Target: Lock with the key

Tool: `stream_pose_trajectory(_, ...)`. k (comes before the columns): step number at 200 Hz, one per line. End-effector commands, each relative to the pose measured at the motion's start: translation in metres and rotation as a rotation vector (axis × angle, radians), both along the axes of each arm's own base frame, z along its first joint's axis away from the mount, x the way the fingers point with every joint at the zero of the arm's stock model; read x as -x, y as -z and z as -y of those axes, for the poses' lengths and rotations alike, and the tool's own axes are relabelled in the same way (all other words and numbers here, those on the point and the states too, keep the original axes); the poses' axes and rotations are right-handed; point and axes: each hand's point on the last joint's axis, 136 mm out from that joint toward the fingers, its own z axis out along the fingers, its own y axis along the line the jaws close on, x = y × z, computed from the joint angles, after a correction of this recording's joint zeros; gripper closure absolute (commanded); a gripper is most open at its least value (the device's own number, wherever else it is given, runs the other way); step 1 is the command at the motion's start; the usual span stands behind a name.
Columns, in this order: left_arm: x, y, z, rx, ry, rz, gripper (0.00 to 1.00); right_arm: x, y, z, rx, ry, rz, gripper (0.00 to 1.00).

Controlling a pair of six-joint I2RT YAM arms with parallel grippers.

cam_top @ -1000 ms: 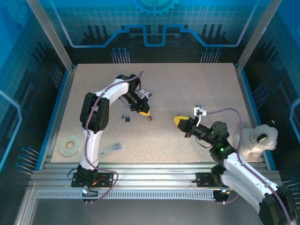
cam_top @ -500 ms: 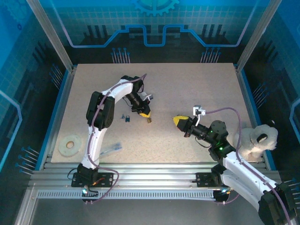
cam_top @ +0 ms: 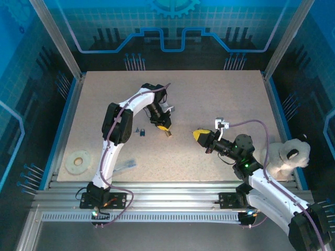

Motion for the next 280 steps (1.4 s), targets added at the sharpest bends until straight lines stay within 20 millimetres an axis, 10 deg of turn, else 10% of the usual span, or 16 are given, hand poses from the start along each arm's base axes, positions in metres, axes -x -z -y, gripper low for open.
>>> stream_pose_trajectory(1,-0.001,0.001,-0.001,-0.047,0.019,0.011,0.78,0.002,-0.003,-0.001,-0.011,-0.01,0.023,1.0)
stream_pose_trajectory(78,-0.024,-0.03,0.007,-0.062,0.005,0.149,0.65,0.0,0.001,-0.002,0.01,-0.003,0.014,1.0)
stream_pose_trajectory(147,-0.041,-0.165,0.019,0.149,-0.171,0.531,0.38,-0.01,0.019,-0.002,0.098,0.061,-0.006,1.0)
stream_pose_trajectory(217,0.036,-0.298,-0.024,0.387,-0.454,0.991,0.01,-0.014,0.035,-0.013,0.187,0.068,-0.009,1.0)
stream_pose_trajectory(280,0.111,-0.288,-0.094,0.296,-0.609,1.1,0.01,-0.027,0.054,-0.024,0.296,0.12,-0.032,1.0)
